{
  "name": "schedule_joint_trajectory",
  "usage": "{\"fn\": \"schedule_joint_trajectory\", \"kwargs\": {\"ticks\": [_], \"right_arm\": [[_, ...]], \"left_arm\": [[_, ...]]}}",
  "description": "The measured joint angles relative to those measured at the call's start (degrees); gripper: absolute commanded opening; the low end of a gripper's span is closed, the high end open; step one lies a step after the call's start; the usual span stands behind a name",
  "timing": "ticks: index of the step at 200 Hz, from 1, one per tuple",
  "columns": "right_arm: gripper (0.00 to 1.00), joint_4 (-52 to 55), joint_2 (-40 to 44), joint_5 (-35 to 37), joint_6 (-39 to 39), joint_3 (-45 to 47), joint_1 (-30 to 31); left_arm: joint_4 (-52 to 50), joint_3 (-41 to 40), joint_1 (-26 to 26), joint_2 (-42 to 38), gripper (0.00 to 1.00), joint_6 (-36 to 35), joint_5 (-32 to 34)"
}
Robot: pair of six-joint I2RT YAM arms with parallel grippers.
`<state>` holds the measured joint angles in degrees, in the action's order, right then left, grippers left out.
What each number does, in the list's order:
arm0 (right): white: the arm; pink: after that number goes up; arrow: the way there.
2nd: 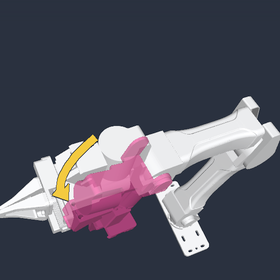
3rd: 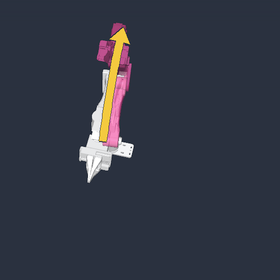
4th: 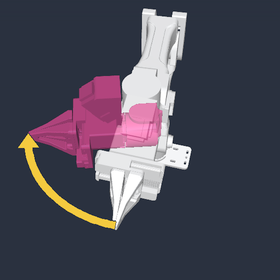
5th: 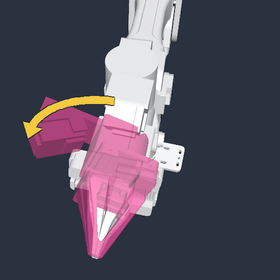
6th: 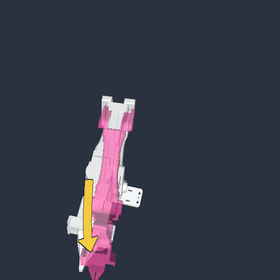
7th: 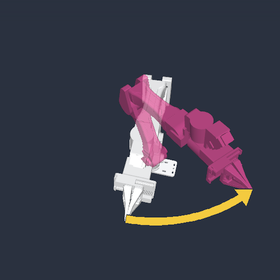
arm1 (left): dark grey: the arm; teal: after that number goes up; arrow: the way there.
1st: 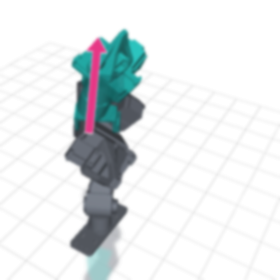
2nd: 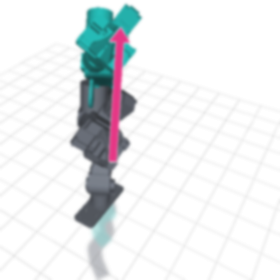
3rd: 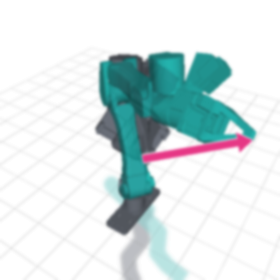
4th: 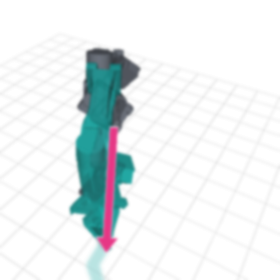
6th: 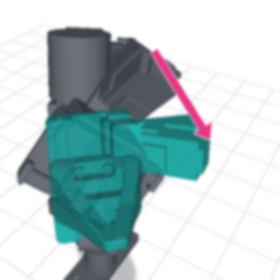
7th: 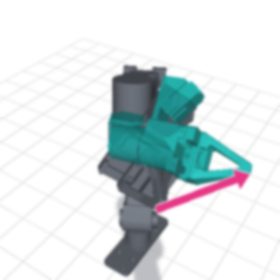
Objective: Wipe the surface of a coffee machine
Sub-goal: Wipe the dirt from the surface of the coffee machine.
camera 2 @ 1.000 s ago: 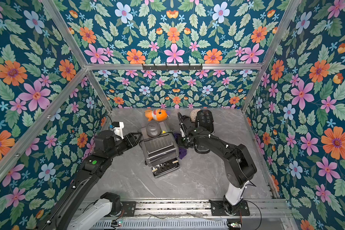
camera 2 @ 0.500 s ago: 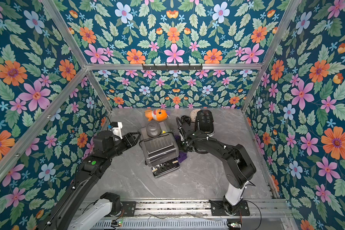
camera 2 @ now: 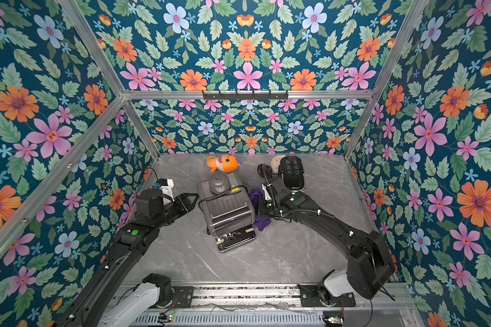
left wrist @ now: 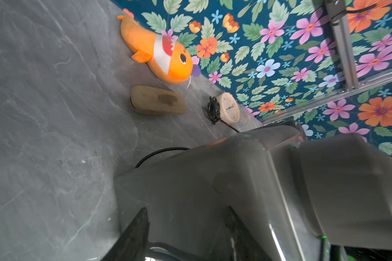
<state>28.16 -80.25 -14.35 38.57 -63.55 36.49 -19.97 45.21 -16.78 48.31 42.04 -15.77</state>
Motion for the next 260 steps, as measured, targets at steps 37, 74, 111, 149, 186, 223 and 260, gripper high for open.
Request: {"fn": "schedule_joint_trajectory", "kwargs": {"ticks": [37, 74, 111, 149, 186, 223, 260], "right_arm": [[0.00, 1.8, 7.6, 3.1, 0.7, 2.9, 0.0], [0.00, 5.1, 12.8, 5.4, 0.9, 4.4, 0.0], [0.00, 7.8, 21.5, 7.1, 1.5, 4.7, 1.7], [0.00, 9.9, 24.9, 10.8, 1.1, 1.0, 12.2], [0.00, 10.6, 22.4, 17.1, -1.8, -2.6, 23.6], [0.00, 8.7, 20.1, 20.8, -5.0, -3.2, 29.1], [0.00, 3.9, 15.2, 20.2, -8.9, -5.3, 34.0]], "left_arm": [[-0.7, 0.0, 0.0, -0.1, 0.54, 0.0, -0.3], [-0.9, 0.2, 0.0, 0.4, 0.54, 0.0, -0.4], [-1.1, 0.9, 0.0, 0.8, 0.54, 0.0, -0.3], [-1.3, 2.3, 0.0, 1.9, 0.54, -0.5, 0.4], [-1.4, 2.7, 0.0, 2.5, 0.54, -0.6, 0.7], [-1.4, 2.7, 0.1, 2.8, 0.54, -0.6, 0.6], [-1.4, 2.7, 0.1, 3.1, 0.54, -0.4, 0.6]]}}
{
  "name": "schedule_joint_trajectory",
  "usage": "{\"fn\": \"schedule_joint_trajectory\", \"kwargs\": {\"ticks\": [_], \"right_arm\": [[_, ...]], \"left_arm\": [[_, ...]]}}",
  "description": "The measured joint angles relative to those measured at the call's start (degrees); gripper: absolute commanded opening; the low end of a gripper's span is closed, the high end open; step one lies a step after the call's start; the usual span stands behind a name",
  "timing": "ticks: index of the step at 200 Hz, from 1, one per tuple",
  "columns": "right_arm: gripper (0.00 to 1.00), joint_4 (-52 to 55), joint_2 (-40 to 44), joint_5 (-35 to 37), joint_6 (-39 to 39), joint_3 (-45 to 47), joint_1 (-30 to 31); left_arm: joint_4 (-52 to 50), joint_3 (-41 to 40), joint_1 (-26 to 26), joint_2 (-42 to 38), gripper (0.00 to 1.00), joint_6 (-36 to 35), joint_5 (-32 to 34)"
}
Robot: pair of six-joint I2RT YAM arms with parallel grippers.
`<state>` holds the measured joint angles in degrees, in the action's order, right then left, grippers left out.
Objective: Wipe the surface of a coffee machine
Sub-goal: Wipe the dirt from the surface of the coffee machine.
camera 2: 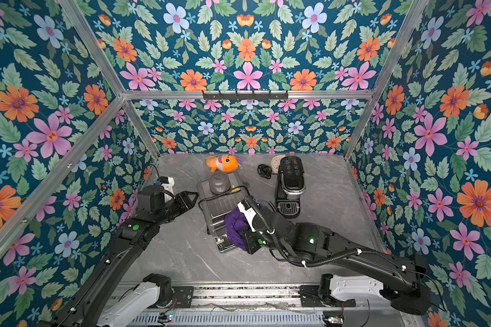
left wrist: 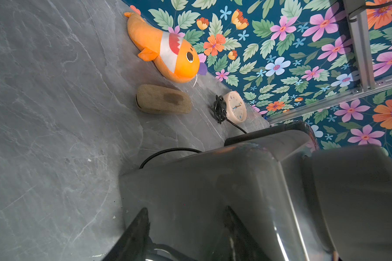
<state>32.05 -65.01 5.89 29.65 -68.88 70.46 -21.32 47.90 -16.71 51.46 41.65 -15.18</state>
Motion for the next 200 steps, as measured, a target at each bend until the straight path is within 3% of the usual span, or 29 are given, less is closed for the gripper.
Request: {"fn": "schedule_joint_trajectory", "kwargs": {"ticks": [36, 83, 135, 200], "right_arm": [[0.00, -4.5, -5.9, -1.6, -3.4, -2.8, 3.8], [0.00, -5.5, -8.2, -1.2, -4.3, -1.5, 4.2], [0.00, -2.4, 2.1, 6.0, 1.0, 9.9, 2.2], [0.00, 2.3, 21.0, 12.3, 17.4, 27.3, -4.1]], "left_arm": [[0.1, -0.2, 0.0, -0.1, 0.54, 0.0, 0.0], [0.1, -0.8, 0.0, -0.8, 0.54, 0.2, 0.0], [0.3, -1.3, 0.0, -1.1, 0.54, 0.2, -0.2], [0.3, -1.3, 0.0, -0.9, 0.54, 0.2, -0.2]]}}
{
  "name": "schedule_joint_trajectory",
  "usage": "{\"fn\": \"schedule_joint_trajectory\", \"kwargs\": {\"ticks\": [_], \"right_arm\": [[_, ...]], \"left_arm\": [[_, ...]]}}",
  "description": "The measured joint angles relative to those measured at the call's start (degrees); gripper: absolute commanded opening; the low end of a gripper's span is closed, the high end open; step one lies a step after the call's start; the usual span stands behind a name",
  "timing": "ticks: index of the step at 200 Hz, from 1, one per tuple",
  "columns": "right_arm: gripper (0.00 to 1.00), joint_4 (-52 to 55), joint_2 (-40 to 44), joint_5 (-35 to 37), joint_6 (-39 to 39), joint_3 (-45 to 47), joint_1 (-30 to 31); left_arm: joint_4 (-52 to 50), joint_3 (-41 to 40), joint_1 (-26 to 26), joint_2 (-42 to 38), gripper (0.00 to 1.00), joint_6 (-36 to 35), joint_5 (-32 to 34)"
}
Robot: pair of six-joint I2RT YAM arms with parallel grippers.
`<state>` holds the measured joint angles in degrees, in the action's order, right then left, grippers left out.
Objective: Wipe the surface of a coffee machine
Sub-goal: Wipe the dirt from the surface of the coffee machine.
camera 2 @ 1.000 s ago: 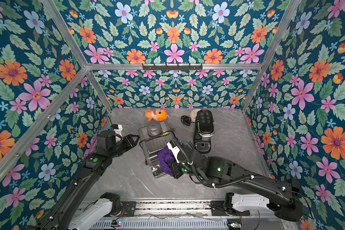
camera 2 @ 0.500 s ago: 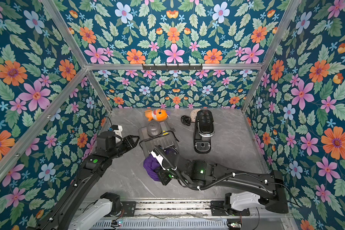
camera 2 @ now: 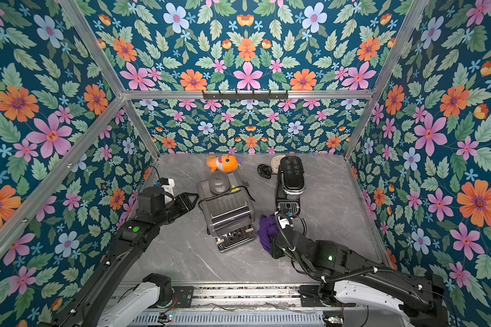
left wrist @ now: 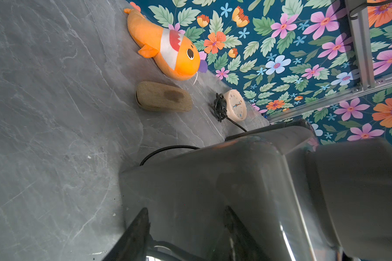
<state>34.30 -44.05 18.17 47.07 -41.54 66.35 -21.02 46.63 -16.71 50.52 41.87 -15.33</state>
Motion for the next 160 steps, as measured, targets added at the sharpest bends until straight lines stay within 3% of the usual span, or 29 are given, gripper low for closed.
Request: {"fn": "schedule_joint_trajectory", "kwargs": {"ticks": [22, 70, 112, 160], "right_arm": [[0.00, -4.2, 0.2, -1.4, 3.8, 5.0, -0.9], [0.00, -23.8, -9.0, -9.6, 6.3, 8.6, -5.0], [0.00, -42.7, -12.2, -18.4, 6.8, 13.5, -13.6], [0.00, -53.2, -13.2, -25.7, 7.4, 16.2, -17.5]], "left_arm": [[0.0, 0.0, 0.0, 0.2, 0.54, 0.0, 0.0], [0.0, 0.0, 0.0, 0.5, 0.53, 0.2, 0.1], [0.0, -0.1, 0.0, 0.1, 0.53, 0.2, 0.1], [0.0, -0.5, 0.0, 0.4, 0.52, 1.2, 0.0]]}}
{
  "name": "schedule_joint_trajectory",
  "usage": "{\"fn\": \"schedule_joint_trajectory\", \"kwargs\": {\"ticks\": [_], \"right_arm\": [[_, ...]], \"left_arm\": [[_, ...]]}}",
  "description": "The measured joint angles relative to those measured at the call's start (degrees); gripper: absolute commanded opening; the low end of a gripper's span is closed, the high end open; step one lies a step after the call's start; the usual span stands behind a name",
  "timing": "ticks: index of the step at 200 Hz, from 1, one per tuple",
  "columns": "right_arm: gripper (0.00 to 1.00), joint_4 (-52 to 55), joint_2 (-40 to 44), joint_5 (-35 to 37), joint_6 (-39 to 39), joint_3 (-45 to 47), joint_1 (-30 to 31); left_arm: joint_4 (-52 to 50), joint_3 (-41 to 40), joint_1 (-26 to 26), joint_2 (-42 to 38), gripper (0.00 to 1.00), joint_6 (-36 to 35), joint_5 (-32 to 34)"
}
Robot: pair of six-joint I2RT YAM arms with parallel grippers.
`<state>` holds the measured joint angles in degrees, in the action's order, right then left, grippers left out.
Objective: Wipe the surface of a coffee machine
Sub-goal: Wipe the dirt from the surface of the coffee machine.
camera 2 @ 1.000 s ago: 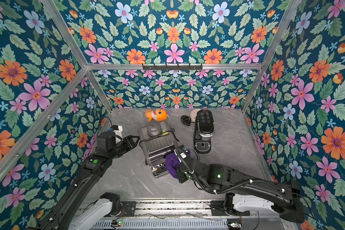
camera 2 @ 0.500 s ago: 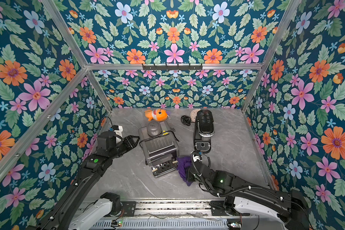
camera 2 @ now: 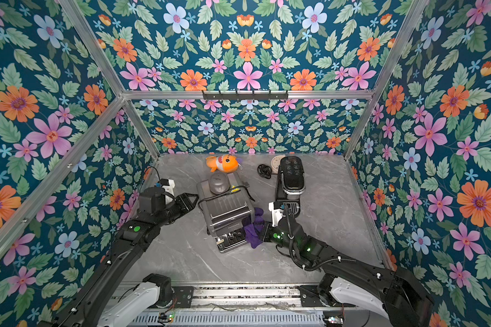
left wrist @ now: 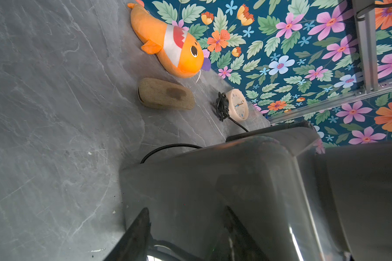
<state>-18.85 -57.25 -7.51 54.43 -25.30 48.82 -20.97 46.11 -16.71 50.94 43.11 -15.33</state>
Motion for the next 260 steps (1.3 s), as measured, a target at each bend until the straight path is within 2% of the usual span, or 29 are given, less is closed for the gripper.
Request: {"fn": "schedule_joint_trajectory", "kwargs": {"ticks": [58, 137, 192, 260], "right_arm": [[0.00, -7.3, -5.3, -4.3, 0.4, 0.8, -0.4], [0.00, -19.2, -14.6, -5.9, 1.3, 1.9, -0.9], [0.00, -30.4, -19.8, -7.3, 6.6, 4.0, -0.1], [0.00, -40.9, -25.5, -5.4, 13.6, 4.0, 5.5]], "left_arm": [[0.4, -0.3, 0.0, 0.5, 0.52, 0.2, -0.1], [2.2, -3.7, 0.0, -0.3, 0.51, 2.8, -0.8], [2.6, -4.0, 0.0, -0.2, 0.51, 3.0, -1.1], [3.2, -4.7, 0.0, -0.2, 0.50, 3.0, -1.2]]}}
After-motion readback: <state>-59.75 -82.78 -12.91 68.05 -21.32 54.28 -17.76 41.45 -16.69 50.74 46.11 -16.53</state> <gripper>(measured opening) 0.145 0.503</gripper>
